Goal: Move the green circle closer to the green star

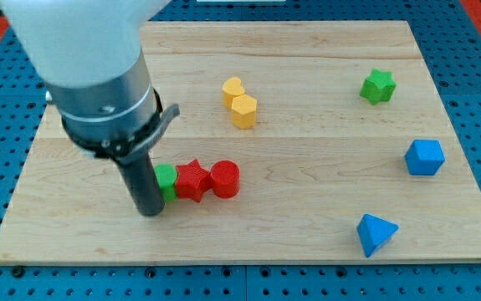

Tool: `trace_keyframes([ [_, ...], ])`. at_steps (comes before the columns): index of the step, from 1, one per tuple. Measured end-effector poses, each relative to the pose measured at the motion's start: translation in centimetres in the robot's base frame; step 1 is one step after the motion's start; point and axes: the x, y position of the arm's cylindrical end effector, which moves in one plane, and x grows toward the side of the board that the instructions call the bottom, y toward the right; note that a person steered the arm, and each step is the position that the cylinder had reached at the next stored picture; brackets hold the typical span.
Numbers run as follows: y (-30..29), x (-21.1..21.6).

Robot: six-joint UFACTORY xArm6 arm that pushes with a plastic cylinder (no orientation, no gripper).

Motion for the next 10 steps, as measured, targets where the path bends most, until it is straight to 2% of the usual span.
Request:
trace_keyframes([
  [2, 0.0, -8.0],
  [4, -4.5, -11.0],
  [6, 9.7, -9.8],
  [8, 13.0, -8.1],
  [10, 26.2, -11.1],
])
